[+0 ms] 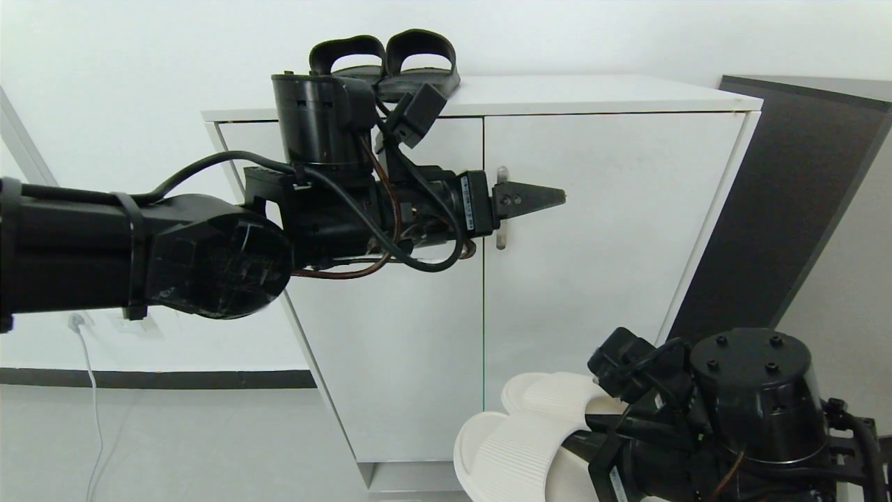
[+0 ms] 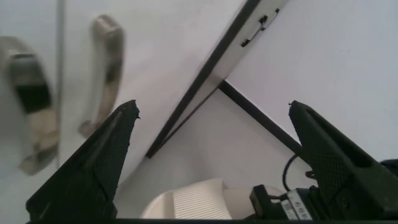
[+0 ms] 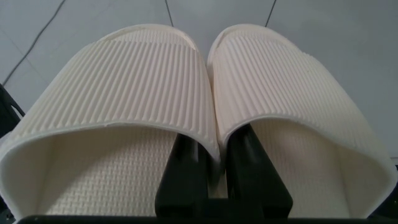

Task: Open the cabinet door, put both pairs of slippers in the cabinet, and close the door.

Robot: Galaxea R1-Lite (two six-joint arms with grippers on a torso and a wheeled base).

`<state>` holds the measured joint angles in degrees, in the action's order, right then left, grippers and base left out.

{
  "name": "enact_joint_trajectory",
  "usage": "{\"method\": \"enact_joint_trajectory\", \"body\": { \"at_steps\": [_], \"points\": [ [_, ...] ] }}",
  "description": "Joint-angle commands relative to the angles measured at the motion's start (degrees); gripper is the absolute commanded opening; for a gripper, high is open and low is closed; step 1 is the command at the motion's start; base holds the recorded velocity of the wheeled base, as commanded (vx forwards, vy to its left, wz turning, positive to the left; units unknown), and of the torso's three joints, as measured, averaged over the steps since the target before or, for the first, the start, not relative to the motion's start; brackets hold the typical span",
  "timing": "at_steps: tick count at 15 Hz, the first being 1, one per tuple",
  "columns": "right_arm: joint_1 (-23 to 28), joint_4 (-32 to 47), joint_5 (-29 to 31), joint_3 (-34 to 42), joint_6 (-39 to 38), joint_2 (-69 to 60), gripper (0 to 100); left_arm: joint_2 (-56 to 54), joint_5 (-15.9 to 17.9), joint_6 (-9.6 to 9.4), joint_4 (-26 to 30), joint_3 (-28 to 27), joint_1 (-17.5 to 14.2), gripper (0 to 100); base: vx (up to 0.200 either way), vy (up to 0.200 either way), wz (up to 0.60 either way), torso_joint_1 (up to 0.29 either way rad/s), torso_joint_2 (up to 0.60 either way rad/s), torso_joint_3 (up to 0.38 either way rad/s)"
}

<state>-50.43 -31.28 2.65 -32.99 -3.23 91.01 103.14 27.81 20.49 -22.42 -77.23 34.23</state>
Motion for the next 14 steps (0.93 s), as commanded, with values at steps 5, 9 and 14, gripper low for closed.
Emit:
{"method": "enact_joint_trajectory", "body": {
  "at_steps": [5,9,14],
  "points": [
    [0.0,-0.9,0.0,0.0,0.0,0.7,0,-0.2,-4.5,-1.95,-0.2,0.4,-1.2,100,0.000,0.000,0.00,0.000,0.00,0.000],
    [0.0,-0.9,0.1,0.1,0.0,0.7,0,0.6,-9.3,-5.20,-0.2,0.1,-0.9,100,0.000,0.000,0.00,0.000,0.00,0.000],
    [0.0,-0.9,0.2,0.0,0.0,0.7,0,3.6,-10.6,-5.81,-0.2,-3.2,-0.5,100,0.000,0.000,0.00,0.000,0.00,0.000]
  ]
}}
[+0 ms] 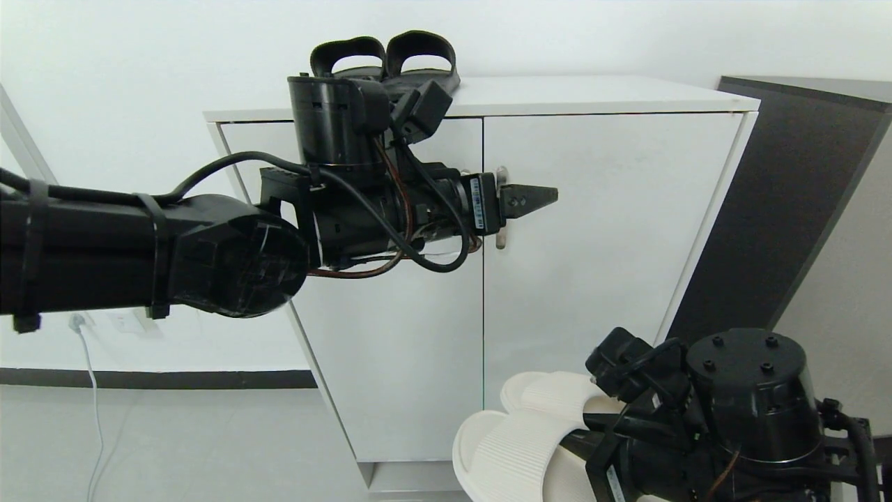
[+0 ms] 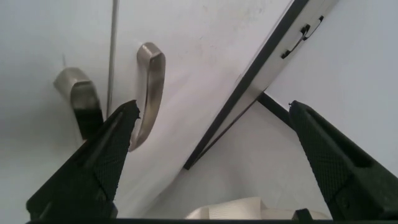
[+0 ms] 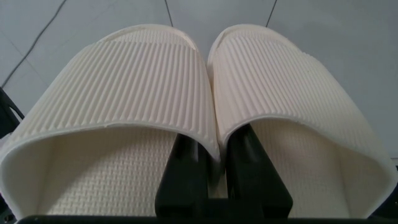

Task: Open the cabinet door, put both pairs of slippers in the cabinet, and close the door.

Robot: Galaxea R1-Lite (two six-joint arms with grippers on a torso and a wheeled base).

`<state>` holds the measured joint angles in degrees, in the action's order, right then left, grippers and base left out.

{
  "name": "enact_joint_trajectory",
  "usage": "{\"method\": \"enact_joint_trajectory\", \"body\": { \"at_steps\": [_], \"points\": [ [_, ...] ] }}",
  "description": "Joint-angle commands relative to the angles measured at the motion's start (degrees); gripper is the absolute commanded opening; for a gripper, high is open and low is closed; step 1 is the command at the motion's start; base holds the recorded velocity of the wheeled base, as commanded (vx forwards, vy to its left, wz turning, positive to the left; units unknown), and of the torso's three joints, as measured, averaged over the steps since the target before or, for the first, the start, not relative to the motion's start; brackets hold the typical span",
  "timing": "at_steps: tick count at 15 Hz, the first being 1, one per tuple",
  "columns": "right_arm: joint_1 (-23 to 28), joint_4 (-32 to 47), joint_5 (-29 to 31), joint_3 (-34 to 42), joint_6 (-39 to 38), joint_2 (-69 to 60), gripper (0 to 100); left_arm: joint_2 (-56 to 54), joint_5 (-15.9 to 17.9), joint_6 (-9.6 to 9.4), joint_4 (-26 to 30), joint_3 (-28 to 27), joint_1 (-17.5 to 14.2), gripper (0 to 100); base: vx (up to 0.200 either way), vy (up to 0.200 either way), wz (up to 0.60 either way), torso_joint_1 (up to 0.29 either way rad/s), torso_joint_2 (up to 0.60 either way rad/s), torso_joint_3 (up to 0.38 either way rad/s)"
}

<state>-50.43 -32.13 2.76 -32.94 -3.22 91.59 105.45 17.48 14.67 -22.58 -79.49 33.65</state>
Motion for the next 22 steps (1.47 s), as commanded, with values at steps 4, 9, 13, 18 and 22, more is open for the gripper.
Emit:
{"method": "enact_joint_trajectory", "body": {
  "at_steps": [4,9,13,18,22],
  "points": [
    [0.0,0.0,0.0,0.1,0.0,0.1,0,3.4,-0.3,0.01,0.1,-2.9,1.1,100,0.000,0.000,0.00,0.000,0.00,0.000],
    [0.0,0.1,0.0,0.2,0.1,0.0,0,3.7,-0.3,0.45,0.1,-3.2,1.2,0,0.000,0.000,0.00,0.000,0.00,0.000],
    [-0.9,-1.0,-2.0,1.6,0.1,-0.4,0,3.1,-0.3,0.54,0.1,-2.6,1.1,0,0.000,0.000,0.00,0.000,0.00,0.000],
    [-2.5,-9.0,-6.6,7.3,2.2,-0.5,0,-0.3,-0.2,0.45,0.0,2.2,1.2,0,0.000,0.000,0.00,0.000,0.00,0.000],
    [-3.0,-9.2,-9.9,9.0,3.3,-2.0,0,-6.2,0.1,0.36,-0.1,8.8,3.4,0,0.000,0.000,0.00,0.000,0.00,0.000]
  ]
}}
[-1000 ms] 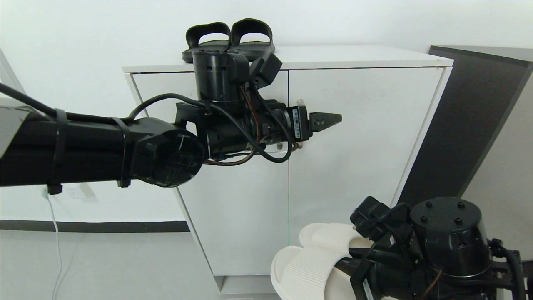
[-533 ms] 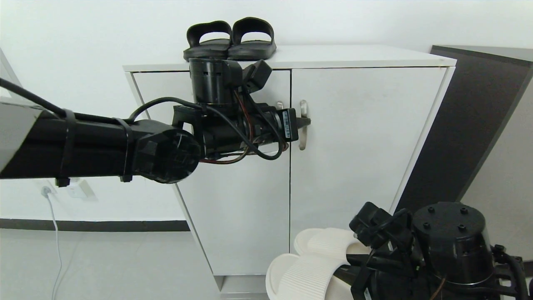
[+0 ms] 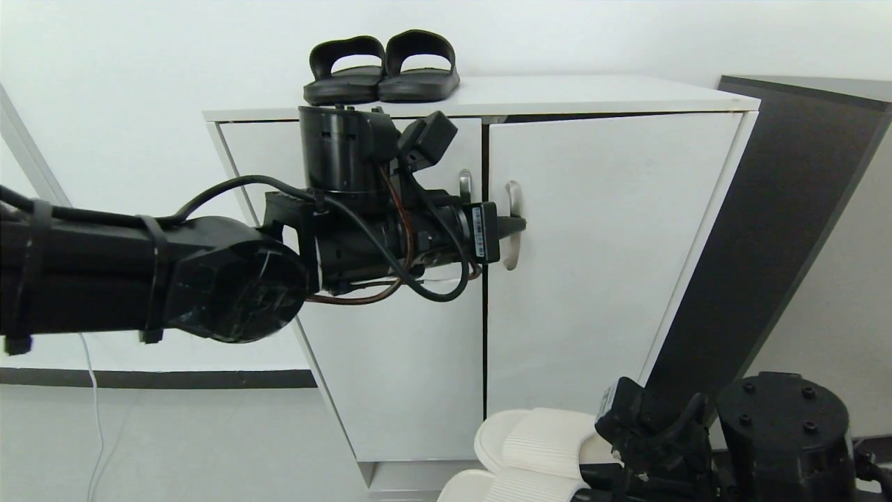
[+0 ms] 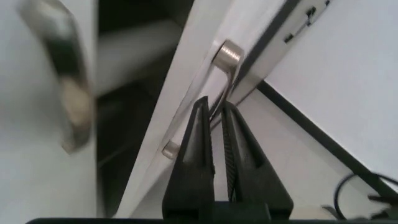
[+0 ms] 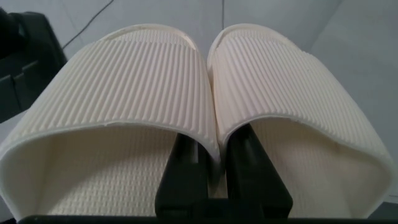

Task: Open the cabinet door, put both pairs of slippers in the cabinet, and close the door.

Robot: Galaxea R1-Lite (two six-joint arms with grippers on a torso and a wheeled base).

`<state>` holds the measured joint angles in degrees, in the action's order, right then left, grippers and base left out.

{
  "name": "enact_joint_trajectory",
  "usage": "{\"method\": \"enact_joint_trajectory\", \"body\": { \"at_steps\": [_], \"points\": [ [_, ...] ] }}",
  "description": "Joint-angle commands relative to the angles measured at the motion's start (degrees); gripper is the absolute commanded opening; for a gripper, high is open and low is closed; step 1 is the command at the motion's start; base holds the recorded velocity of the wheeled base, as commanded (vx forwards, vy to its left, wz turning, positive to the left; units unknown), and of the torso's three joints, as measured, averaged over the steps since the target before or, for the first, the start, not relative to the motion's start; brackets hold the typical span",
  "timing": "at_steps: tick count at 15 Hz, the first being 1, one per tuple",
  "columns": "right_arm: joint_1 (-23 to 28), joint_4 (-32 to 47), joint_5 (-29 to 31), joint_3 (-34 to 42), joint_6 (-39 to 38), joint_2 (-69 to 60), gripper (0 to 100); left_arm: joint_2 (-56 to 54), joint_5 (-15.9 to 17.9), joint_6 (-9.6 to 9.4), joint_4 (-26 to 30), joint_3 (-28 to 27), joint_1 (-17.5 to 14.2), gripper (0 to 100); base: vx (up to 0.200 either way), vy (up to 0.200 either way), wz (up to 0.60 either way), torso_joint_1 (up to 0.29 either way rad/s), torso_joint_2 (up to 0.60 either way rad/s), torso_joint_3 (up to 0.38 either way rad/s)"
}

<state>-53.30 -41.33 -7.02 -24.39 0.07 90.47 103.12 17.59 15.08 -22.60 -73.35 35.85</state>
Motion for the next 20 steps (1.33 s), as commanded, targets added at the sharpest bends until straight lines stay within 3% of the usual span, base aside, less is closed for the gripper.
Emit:
{"method": "enact_joint_trajectory", "body": {
  "at_steps": [1,6,11,16,20],
  "points": [
    [-0.4,0.0,-0.6,0.8,0.0,-1.3,0,-5.6,0.0,-0.05,-0.3,4.3,2.3,0,0.000,0.000,0.00,0.000,0.00,0.000],
    [-0.7,0.0,-0.6,1.2,0.1,-1.4,0,-12.8,-0.4,-0.14,-1.3,10.5,5.3,0,0.000,0.000,0.00,0.000,0.00,0.000],
    [-1.6,0.0,-0.6,1.4,0.2,-1.4,0,-13.1,0.2,0.74,-3.9,13.1,1.1,0,0.000,0.000,0.00,0.000,0.00,0.000],
    [-3.0,0.2,-0.6,2.8,0.2,-1.4,0,-4.5,0.3,2.23,-9.7,9.8,0.6,0,0.000,0.000,0.00,0.000,0.00,0.000],
    [-3.1,0.2,-0.5,2.9,0.2,-1.3,0,-1.1,0.3,2.85,-9.9,8.4,0.9,0,0.000,0.000,0.00,0.000,0.00,0.000]
  ]
}}
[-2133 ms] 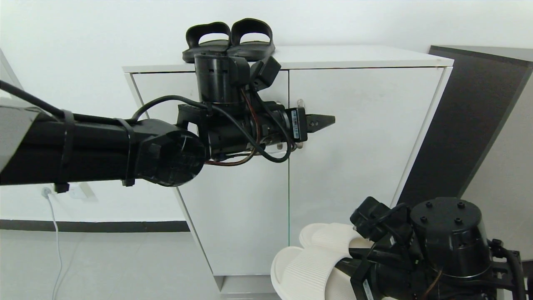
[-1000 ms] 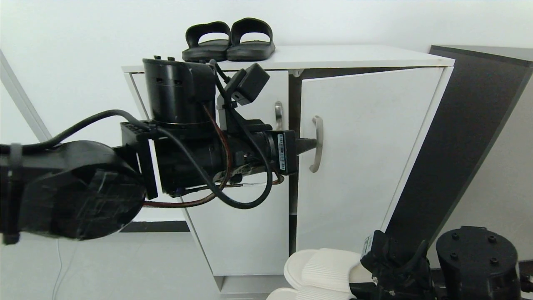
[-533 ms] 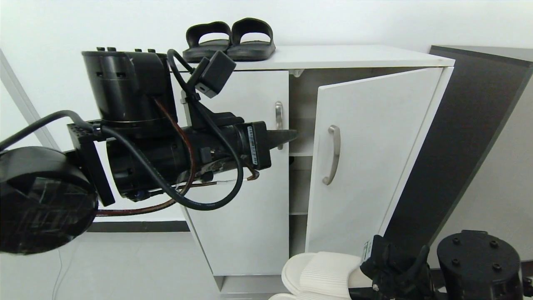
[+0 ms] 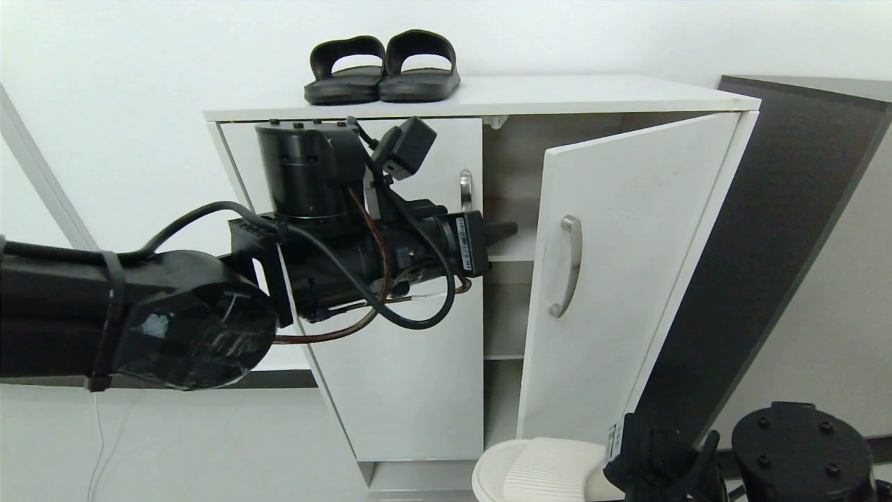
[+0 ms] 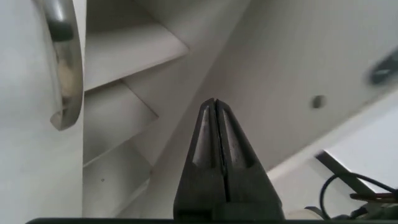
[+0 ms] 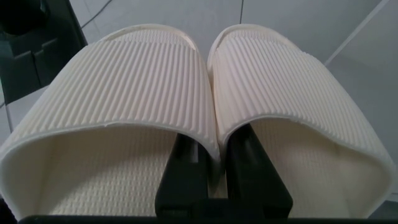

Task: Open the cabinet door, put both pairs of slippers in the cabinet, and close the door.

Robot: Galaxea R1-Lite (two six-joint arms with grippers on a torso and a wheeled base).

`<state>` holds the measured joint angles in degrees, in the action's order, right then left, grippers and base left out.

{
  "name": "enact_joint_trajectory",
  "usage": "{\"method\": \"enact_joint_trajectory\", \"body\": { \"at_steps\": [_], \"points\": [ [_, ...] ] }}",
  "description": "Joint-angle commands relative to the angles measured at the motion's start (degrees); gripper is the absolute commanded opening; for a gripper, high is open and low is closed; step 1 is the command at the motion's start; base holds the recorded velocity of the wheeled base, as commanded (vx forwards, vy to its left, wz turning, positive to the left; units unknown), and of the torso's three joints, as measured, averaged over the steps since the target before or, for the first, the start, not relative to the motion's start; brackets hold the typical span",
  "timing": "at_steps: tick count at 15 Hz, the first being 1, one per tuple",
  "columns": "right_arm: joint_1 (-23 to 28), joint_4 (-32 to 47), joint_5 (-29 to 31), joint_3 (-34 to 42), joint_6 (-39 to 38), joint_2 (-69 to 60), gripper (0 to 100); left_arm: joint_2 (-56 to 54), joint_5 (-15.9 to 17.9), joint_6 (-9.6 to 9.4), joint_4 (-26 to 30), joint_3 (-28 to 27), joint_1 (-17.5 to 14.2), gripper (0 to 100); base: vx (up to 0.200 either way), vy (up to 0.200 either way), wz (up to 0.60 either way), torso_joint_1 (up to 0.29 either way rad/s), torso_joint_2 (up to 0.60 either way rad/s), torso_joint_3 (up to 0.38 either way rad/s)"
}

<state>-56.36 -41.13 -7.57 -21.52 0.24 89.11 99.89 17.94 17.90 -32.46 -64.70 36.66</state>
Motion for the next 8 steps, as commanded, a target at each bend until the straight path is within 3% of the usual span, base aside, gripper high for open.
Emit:
{"method": "enact_joint_trajectory", "body": {
  "at_steps": [1,3,6,8],
  "points": [
    [-0.1,0.0,0.0,0.1,0.0,0.3,0,2.5,0.0,0.03,-0.1,-0.4,0.2,0,0.000,0.000,0.00,0.000,0.00,0.000],
    [-0.1,0.0,0.0,0.2,0.0,0.4,0,3.2,0.0,0.12,-0.9,-0.9,0.3,0,0.000,0.000,0.00,0.000,0.00,0.000],
    [-0.1,0.0,0.0,0.2,0.1,0.6,0,4.5,-0.1,2.32,-4.7,-1.4,1.2,0,-0.200,0.000,0.00,0.009,0.00,-0.004],
    [-0.1,0.0,-0.1,0.6,1.3,0.6,0,4.6,-0.3,3.02,-5.5,-1.2,3.7,0,-0.200,0.000,0.00,-0.002,0.00,0.002]
  ]
}}
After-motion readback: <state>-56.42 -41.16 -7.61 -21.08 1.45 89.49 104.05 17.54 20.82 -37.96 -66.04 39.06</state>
